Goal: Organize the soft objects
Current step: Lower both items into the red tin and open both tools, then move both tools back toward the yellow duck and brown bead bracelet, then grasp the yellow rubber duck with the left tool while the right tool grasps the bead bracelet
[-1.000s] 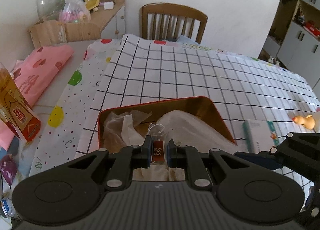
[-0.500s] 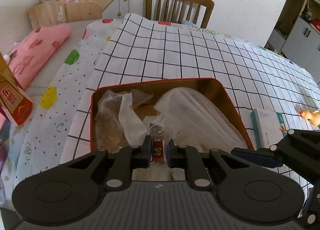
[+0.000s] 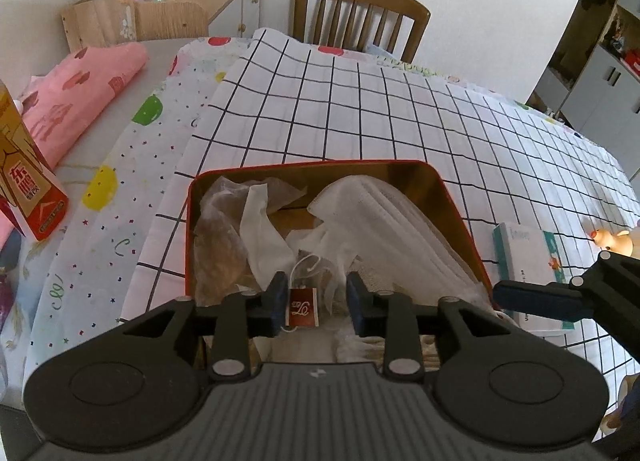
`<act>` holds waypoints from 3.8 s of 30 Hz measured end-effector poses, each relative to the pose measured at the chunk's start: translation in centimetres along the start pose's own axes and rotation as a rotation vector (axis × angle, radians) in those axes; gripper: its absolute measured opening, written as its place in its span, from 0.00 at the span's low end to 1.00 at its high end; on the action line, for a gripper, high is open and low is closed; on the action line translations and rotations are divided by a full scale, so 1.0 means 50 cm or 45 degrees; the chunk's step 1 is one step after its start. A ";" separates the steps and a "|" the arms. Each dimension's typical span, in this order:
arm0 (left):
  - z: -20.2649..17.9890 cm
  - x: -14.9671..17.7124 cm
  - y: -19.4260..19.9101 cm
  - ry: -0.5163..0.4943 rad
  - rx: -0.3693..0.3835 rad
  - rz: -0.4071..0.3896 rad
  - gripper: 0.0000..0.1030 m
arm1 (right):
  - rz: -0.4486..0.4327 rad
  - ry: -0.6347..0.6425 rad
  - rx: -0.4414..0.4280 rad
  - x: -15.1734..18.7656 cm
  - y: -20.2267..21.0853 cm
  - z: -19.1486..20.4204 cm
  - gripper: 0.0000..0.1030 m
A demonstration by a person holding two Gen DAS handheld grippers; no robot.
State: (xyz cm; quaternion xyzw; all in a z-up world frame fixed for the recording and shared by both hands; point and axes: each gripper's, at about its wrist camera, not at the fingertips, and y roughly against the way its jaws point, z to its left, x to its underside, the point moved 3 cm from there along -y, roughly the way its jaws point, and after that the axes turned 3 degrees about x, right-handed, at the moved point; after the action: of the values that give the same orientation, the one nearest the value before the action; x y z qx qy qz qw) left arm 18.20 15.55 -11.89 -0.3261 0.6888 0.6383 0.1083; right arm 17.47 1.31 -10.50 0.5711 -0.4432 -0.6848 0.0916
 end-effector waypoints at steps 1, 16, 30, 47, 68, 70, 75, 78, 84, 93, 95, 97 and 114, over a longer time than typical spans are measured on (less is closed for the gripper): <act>-0.002 0.000 0.005 -0.004 0.001 -0.008 0.49 | -0.002 0.001 0.003 0.000 0.005 -0.001 0.69; -0.060 0.008 0.111 -0.102 0.032 -0.142 0.69 | -0.148 -0.140 0.051 0.009 0.158 -0.057 0.84; -0.200 0.006 0.182 -0.332 0.105 -0.244 0.82 | -0.279 -0.314 0.222 0.089 0.315 -0.164 0.95; -0.398 0.005 0.153 -0.455 0.365 -0.248 1.00 | -0.286 -0.533 0.438 0.246 0.436 -0.271 0.99; -0.643 0.001 -0.032 -0.622 0.522 -0.176 1.00 | -0.105 -0.737 0.644 0.410 0.403 -0.430 0.96; -0.665 0.003 -0.057 -0.638 0.537 -0.168 1.00 | -0.087 -0.758 0.652 0.421 0.395 -0.444 0.93; -0.709 0.004 -0.115 -0.682 0.520 -0.151 1.00 | -0.066 -0.778 0.643 0.439 0.374 -0.476 0.92; -0.727 0.001 -0.147 -0.691 0.502 -0.129 1.00 | -0.045 -0.787 0.635 0.445 0.359 -0.489 0.89; -0.747 -0.014 -0.206 -0.709 0.526 -0.072 1.00 | 0.004 -0.786 0.599 0.456 0.327 -0.503 0.85; -0.785 0.002 -0.257 -0.809 0.539 -0.037 0.99 | 0.052 -0.792 0.623 0.458 0.288 -0.524 0.77; -0.792 0.004 -0.263 -0.819 0.540 -0.042 0.99 | 0.057 -0.805 0.629 0.460 0.283 -0.529 0.76; -0.797 0.004 -0.269 -0.833 0.534 -0.052 0.99 | 0.061 -0.816 0.634 0.461 0.279 -0.534 0.74; -0.831 0.006 -0.303 -0.945 0.612 -0.019 0.69 | 0.117 -0.792 0.657 0.466 0.251 -0.531 0.43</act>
State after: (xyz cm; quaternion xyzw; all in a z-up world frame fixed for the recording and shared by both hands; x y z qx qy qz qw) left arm 37.97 -23.58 -17.59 -0.0452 0.7297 0.5331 0.4257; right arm 27.92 -34.16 -16.71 0.3205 -0.6322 -0.6863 -0.1628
